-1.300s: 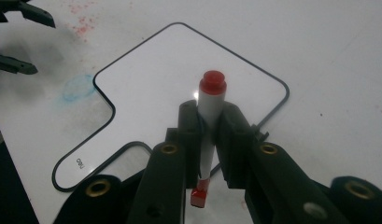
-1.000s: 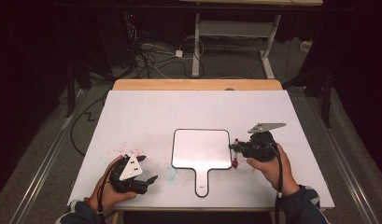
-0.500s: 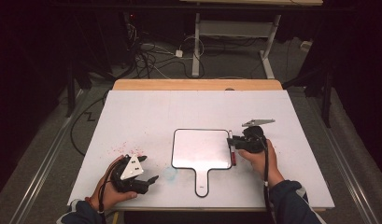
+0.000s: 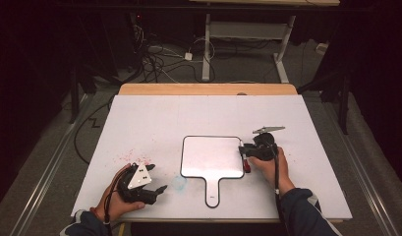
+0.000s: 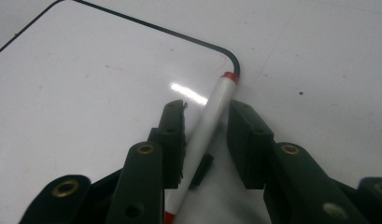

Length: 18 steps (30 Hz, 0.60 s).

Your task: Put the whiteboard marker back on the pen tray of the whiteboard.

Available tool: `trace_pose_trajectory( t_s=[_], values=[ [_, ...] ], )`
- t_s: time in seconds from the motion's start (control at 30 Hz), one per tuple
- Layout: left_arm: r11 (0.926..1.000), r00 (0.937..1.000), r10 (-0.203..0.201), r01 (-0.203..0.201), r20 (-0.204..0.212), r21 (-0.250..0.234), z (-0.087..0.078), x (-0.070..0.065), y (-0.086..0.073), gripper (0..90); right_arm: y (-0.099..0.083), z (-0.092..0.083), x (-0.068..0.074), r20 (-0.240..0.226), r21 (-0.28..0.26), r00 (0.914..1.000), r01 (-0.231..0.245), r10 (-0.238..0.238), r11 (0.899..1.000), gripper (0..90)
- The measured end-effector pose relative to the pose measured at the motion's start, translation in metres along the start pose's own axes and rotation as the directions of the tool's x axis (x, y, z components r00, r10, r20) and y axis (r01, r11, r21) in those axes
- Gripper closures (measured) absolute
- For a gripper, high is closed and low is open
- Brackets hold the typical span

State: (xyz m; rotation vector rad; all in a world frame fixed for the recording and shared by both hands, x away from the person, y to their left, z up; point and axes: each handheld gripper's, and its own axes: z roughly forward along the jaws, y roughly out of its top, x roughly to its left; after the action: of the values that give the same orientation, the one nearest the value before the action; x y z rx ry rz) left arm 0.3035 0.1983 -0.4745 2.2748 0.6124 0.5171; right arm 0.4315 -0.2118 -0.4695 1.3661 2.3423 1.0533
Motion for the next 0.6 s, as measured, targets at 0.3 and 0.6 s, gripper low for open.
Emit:
trace_pose_trajectory(
  t_s=[0.3,0.6],
  values=[
    [0.9999,0.9999,-0.004,0.004,-0.011,-0.012,-0.003,0.0,-0.001,19.3,0.004,-0.012,0.007,0.011,-0.065,0.997,0.077,-0.077,0.995,52.8],
    [0.9998,0.9986,-0.013,0.012,-0.052,-0.017,-0.008,0.0,-0.002,19.3,-0.007,-0.071,0.035,0.115,-0.312,0.9273,0.374,-0.356,0.873,39.3]
  ],
)
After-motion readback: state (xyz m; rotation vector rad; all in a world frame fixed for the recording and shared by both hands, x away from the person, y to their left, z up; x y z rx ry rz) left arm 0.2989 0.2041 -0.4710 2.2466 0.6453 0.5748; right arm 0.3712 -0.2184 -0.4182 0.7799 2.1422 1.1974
